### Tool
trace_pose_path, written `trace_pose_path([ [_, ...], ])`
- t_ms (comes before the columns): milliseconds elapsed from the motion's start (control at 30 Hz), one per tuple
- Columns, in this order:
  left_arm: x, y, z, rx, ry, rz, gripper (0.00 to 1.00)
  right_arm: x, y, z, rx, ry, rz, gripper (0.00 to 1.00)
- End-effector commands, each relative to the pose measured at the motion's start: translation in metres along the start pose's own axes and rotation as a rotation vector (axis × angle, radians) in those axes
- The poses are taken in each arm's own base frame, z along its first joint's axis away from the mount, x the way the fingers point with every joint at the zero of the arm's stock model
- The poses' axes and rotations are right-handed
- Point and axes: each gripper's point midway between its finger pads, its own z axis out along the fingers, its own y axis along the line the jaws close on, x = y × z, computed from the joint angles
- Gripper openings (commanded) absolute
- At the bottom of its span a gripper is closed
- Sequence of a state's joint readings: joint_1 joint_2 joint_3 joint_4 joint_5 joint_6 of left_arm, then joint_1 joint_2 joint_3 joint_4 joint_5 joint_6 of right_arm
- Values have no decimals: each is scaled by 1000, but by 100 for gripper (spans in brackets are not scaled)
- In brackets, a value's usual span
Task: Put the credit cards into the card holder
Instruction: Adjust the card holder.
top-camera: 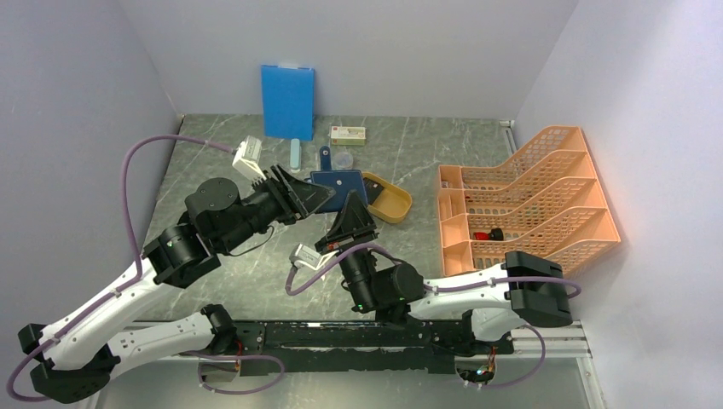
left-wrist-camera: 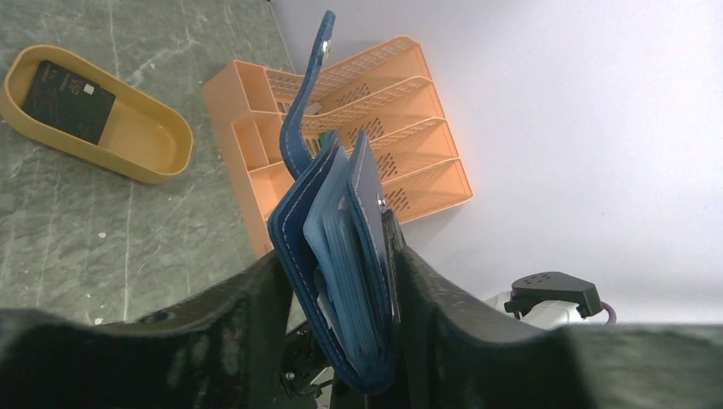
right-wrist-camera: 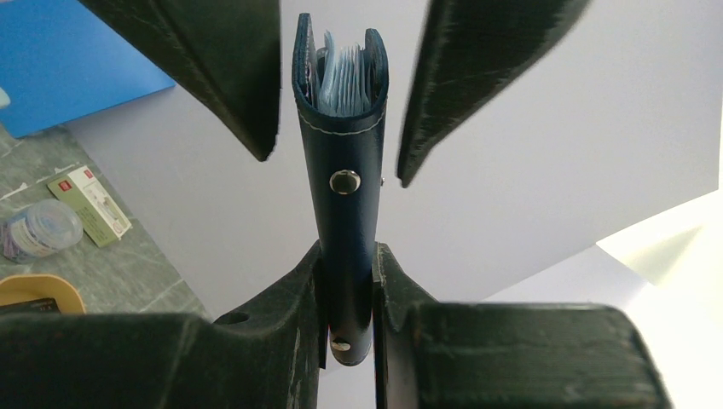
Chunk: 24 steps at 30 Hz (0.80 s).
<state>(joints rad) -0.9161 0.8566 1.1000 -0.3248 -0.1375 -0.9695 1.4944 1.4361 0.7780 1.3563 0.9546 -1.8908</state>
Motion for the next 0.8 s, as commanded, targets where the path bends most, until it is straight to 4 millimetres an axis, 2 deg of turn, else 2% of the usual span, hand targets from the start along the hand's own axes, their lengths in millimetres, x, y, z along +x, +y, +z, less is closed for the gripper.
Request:
trace_pose_path([
  [0,-1,-4,3,28,-11,0,48,1,-25,1,77,9,107,0],
  [100,-1,-4,3,29,-14,6,32,1,-26,1,79,12,116,0],
  [200,-2,-3,3,24,-15,11,6,2,-28,1,78,26,144,0],
  [267,-2,-2,3,21,-15,14,5,2,-29,-1,71,45,172,2],
  [367,-5,-1,2,17,-32,25,5,-1,-24,-9,25,55,182,51],
  [500,-19,4,-4,-27,-85,74,5,-12,21,-22,-244,54,172,95],
  [533,-24,6,-7,-45,-100,97,5,-15,27,-27,-319,53,216,99],
  [633,-36,17,-22,-115,-133,179,5,-23,40,-44,-518,62,412,100],
  [667,-39,19,-28,-131,-141,208,5,-32,48,-53,-616,40,476,100],
  [767,-43,27,-46,-147,-137,304,5,-51,50,-80,-831,21,736,100],
])
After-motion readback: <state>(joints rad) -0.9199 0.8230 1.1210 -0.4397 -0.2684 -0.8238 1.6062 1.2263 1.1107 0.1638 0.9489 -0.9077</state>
